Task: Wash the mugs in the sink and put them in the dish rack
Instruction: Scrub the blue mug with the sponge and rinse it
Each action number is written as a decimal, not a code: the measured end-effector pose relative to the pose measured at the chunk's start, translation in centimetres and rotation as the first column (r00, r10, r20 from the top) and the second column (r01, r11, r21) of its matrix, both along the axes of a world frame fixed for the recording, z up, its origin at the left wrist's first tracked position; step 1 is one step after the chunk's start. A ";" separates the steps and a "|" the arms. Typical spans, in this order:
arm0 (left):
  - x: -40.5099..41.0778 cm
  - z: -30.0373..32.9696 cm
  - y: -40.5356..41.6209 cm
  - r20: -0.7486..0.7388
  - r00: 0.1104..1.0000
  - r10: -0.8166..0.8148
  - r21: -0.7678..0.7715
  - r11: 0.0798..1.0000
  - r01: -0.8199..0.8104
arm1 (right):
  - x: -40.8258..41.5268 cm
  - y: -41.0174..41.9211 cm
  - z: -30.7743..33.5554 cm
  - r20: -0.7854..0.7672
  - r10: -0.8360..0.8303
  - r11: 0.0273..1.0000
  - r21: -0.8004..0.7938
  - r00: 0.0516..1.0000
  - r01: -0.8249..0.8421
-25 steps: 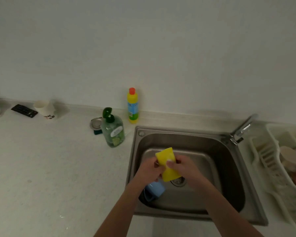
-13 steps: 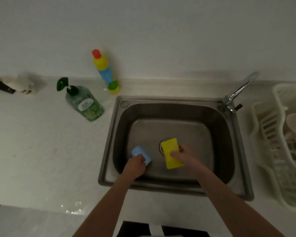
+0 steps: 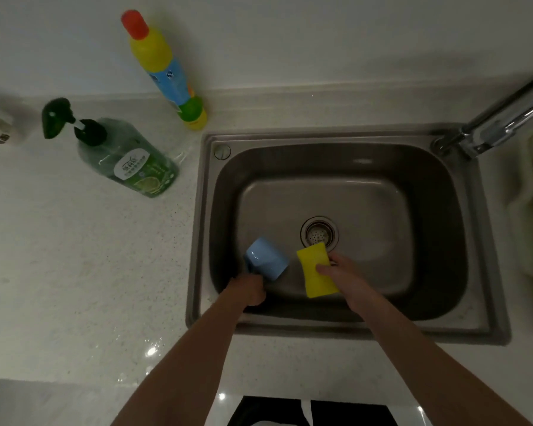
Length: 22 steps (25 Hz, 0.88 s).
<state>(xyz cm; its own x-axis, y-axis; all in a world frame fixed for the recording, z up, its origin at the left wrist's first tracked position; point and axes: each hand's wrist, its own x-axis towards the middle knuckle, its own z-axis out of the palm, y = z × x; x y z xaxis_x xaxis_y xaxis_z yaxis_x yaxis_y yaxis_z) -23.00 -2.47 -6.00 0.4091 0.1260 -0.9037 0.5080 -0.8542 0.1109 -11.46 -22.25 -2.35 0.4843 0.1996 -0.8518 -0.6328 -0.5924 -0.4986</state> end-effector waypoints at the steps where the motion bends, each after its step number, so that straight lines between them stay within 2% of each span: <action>1: 0.3 -0.8 0.2 -0.015 0.998 -0.066 -0.003 0.998 0.066 | -0.3 0.4 -0.6 -0.006 -0.022 1.000 -0.006 1.000 0.022; 4: 0.7 -2.5 0.6 -0.015 0.979 -0.204 -0.008 0.979 0.204 | -0.8 1.6 -2.4 -0.017 -0.051 0.999 -0.013 0.999 0.051; 11: 1.4 -5.7 1.5 -0.004 0.941 -0.337 -0.027 0.941 0.337 | -1.1 1.1 -4.2 0.007 -0.084 0.994 -0.075 0.996 0.085; 12: 1.8 -5.7 1.5 0.017 0.930 -0.367 -0.010 0.930 0.367 | -1.0 0.8 -4.4 0.019 -0.074 0.993 -0.094 0.997 0.075; 14: 2.6 -5.2 0.8 0.156 0.900 -0.407 0.053 0.913 0.403 | -1.0 0.0 -4.4 0.054 -0.098 0.987 -0.126 0.994 0.104; 16: 3.2 -4.6 0.0 0.370 0.863 -0.343 0.116 0.939 0.324 | -0.9 -0.8 -4.0 0.091 -0.149 0.979 -0.125 0.985 0.160; 18: 3.8 -3.8 -0.5 0.482 0.854 -0.195 0.080 0.981 0.179 | -0.7 -1.4 -3.7 0.119 -0.168 0.976 -0.116 0.979 0.181; 19: 4.3 -3.3 -0.7 0.508 0.856 -0.094 0.033 0.995 0.090 | -0.6 -1.6 -3.4 0.138 -0.162 0.978 -0.112 0.977 0.178; 22: 5.9 -2.0 -1.5 0.463 0.865 0.192 -0.127 0.981 -0.149 | -0.3 -2.1 -2.2 0.233 -0.109 0.985 -0.106 0.966 0.136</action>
<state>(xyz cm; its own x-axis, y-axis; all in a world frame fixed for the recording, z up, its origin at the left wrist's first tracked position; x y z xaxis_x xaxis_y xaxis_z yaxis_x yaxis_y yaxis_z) -17.06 -3.93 -7.98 0.7676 0.1651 -0.6192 0.5141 -0.7355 0.4412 -11.81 -24.33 -4.52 0.6812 0.0298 -0.7315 -0.5834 -0.5816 -0.5669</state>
